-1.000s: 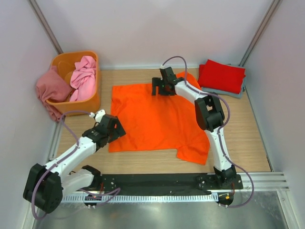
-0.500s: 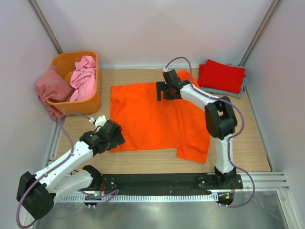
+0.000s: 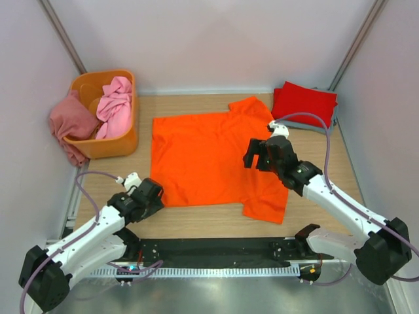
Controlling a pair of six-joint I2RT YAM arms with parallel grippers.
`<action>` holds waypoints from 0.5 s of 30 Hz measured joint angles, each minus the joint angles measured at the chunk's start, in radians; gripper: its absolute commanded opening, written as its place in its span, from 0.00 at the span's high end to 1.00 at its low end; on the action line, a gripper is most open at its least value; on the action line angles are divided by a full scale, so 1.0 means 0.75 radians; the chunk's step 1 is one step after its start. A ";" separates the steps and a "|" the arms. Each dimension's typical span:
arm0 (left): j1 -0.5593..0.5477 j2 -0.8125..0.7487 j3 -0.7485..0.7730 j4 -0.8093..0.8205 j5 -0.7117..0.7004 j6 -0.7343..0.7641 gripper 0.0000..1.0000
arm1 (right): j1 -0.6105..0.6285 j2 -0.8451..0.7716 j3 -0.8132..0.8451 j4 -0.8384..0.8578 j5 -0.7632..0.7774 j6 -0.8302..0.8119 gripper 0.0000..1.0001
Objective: Fold and stack the t-shirts
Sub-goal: Fold the tshirt
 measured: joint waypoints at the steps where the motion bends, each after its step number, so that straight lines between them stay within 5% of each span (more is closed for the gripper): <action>1: 0.000 -0.004 0.000 0.001 -0.008 -0.003 0.36 | 0.001 -0.025 -0.051 -0.018 0.001 0.013 0.09; 15: 0.000 0.062 -0.053 0.097 -0.089 -0.106 0.46 | 0.008 -0.262 -0.219 -0.217 -0.001 0.065 0.10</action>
